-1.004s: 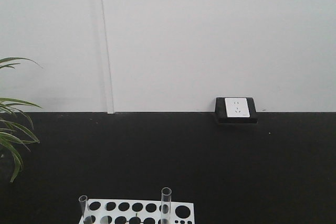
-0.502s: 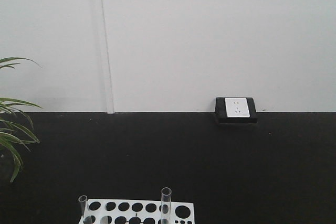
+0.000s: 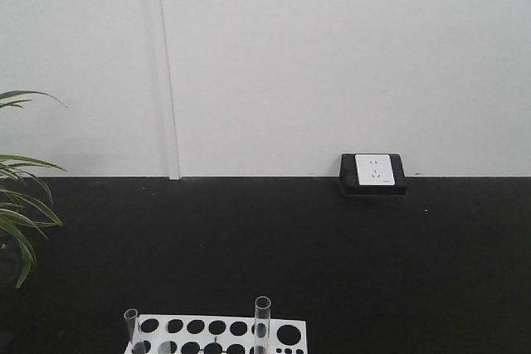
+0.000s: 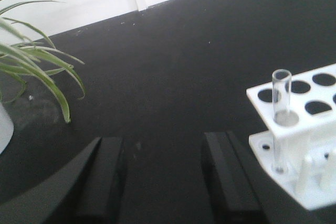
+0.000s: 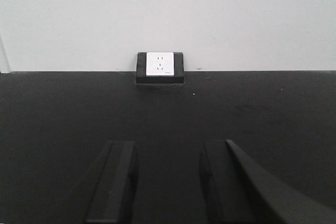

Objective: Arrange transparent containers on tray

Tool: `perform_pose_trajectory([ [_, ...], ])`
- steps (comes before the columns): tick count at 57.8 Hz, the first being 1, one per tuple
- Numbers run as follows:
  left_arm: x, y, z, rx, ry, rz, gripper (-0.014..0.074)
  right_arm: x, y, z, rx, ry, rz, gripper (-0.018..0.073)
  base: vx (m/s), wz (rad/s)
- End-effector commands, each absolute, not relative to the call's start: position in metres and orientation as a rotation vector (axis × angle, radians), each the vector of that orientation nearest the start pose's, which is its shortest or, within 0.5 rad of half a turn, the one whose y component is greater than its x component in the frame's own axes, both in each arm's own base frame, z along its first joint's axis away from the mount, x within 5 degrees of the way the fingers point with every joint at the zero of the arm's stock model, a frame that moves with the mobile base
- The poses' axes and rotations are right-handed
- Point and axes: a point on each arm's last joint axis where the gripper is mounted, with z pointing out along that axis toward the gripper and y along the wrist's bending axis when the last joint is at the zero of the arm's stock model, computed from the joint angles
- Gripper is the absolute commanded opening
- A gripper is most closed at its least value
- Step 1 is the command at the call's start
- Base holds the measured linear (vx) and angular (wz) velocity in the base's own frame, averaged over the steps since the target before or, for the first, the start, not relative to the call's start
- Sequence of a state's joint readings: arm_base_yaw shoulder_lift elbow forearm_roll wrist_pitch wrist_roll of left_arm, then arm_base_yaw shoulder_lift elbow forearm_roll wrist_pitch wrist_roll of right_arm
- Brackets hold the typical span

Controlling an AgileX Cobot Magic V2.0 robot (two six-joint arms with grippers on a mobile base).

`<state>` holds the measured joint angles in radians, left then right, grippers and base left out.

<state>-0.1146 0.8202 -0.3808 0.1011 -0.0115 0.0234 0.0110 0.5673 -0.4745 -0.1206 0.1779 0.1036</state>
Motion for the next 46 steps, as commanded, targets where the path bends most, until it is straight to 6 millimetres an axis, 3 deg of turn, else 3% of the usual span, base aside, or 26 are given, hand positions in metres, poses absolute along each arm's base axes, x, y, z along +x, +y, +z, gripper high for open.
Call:
perform_pose_trajectory([
  [1,0.176,-0.023,0.277,0.194,1.732,-0.043,0.0489,0.125,0.000,0.330,-0.028,1.642,-0.029,0.0415,0.00,0.00],
  [12,0.202,-0.034,0.258,0.120,1.768,-0.169,0.0489,0.125,0.000,0.330,-0.028,1.642,-0.029,0.0414,0.00,0.00],
  [20,0.216,-0.046,0.242,0.178,1.786,-0.210,0.0489,0.125,0.000,0.330,-0.028,1.642,-0.029,0.0414,0.00,0.00],
  [30,0.227,-0.066,0.222,0.346,1.783,-0.259,0.0489,0.125,0.000,0.330,-0.028,1.642,-0.029,0.0414,0.00,0.00],
  [46,0.241,-0.074,0.202,0.273,1.784,-0.390,0.0489,0.125,0.000,0.330,-0.028,1.642,-0.029,0.0414,0.00,0.00],
])
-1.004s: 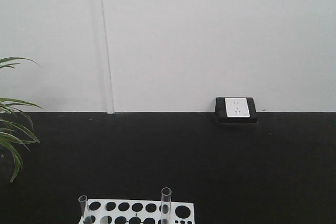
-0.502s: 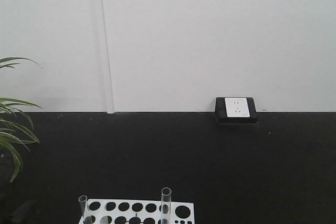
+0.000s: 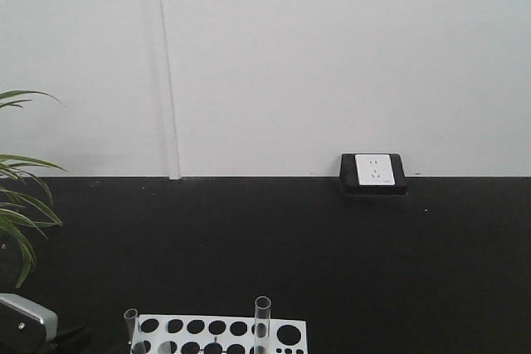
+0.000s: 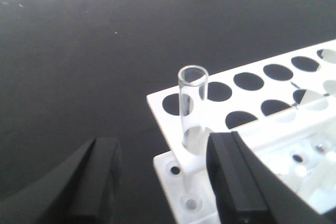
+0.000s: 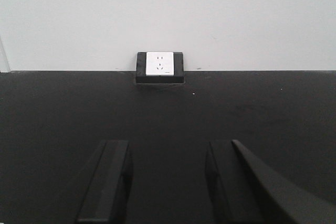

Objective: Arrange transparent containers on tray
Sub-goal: 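Lower the left gripper onto a clear test tube and grasp it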

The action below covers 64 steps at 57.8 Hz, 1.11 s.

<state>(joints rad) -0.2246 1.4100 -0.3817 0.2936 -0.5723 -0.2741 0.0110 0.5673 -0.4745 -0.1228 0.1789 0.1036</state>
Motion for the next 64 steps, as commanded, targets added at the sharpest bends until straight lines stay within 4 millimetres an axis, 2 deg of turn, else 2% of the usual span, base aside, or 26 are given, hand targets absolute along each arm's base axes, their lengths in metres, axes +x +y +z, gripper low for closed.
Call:
perform_pose_trajectory([
  [1,0.242,-0.075,0.201,0.273,1.775,-0.396,0.0489,0.125,0.000,0.330,-0.028,1.642,-0.029,0.0414,0.00,0.00],
  [14,0.248,-0.084,0.192,0.319,1.689,-0.490,0.0489,0.125,0.000,0.330,-0.028,1.642,-0.029,0.0414,0.00,0.00],
  [23,0.254,-0.085,0.189,0.291,1.648,-0.511,0.0489,0.125,0.000,0.330,-0.028,1.643,-0.029,0.0415,0.00,0.00],
  [44,0.273,-0.088,0.186,0.262,1.648,-0.503,0.0489,0.125,0.000,0.330,-0.027,1.647,-0.030,0.0415,0.00,0.00],
  [64,0.273,-0.087,0.182,0.264,1.685,-0.493,0.0456,0.125,0.000,0.329,-0.027,1.648,-0.030,0.0415,0.00,0.00],
])
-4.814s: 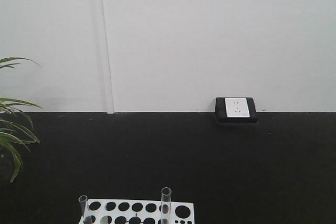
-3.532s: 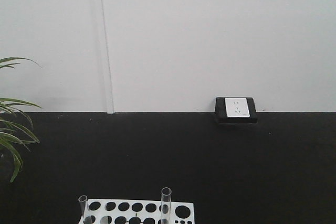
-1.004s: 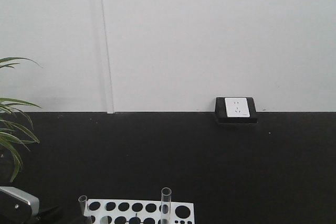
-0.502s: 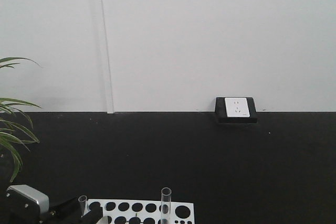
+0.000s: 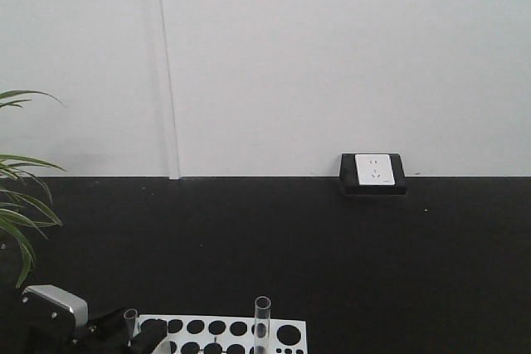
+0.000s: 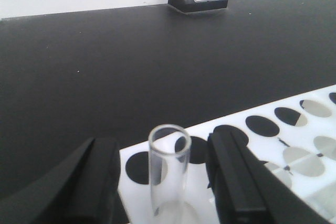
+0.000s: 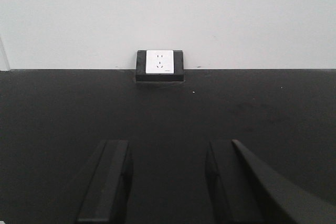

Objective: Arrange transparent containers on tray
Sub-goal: 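Lower the left gripper onto a clear test tube and grasp it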

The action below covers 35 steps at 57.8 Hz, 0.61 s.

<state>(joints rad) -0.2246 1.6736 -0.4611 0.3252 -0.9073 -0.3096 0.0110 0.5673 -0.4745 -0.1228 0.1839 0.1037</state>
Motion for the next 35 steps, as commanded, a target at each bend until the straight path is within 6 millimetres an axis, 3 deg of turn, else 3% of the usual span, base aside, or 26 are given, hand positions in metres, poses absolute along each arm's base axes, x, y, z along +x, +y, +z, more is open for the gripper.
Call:
perform_pose_trajectory([
  [1,0.2726,-0.0873,0.1822,0.264,1.685,-0.493,0.0451,0.1248,0.0001,0.3295,-0.027,1.648,-0.030,0.0415,0.00,0.00],
  [35,0.2725,-0.0873,0.1839,0.293,1.662,-0.469,0.0147,0.1248,0.0001,0.3295,-0.027,1.648,-0.029,0.0415,0.00,0.00],
])
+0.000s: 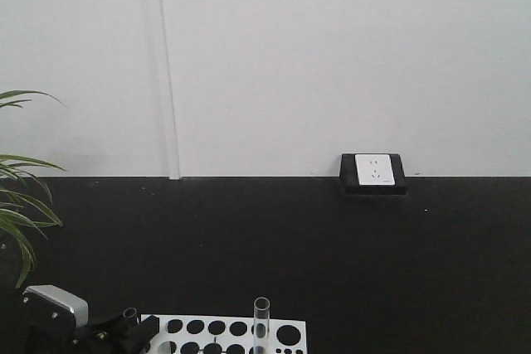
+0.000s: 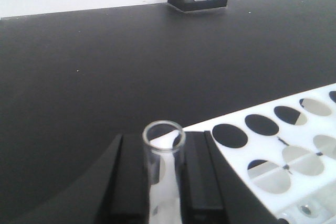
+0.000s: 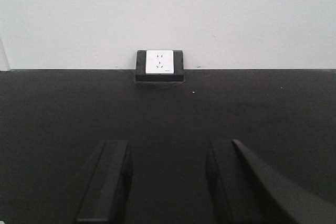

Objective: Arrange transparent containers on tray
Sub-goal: 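Lower the left gripper onto a clear test tube and grasp it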

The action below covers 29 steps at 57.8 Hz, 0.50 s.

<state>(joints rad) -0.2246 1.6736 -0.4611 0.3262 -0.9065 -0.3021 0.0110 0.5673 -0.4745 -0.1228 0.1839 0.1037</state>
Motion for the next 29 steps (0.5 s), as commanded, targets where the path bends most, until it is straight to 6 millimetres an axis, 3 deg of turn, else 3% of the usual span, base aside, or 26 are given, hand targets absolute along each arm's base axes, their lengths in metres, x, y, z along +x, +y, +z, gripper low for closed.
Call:
perform_pose_trajectory([
  [1,0.272,-0.087,0.184,0.298,1.660,-0.464,0.0143,0.125,0.000,0.329,-0.027,1.648,-0.029,0.0415,0.00,0.00],
  [10,0.270,-0.087,0.197,0.307,1.611,-0.456,0.0123,0.125,0.000,0.330,-0.027,1.639,-0.028,0.0415,0.00,0.00],
  [29,0.250,-0.078,0.251,0.281,1.468,-0.420,0.0125,0.125,0.000,0.331,-0.028,1.630,-0.027,0.0415,0.00,0.00],
])
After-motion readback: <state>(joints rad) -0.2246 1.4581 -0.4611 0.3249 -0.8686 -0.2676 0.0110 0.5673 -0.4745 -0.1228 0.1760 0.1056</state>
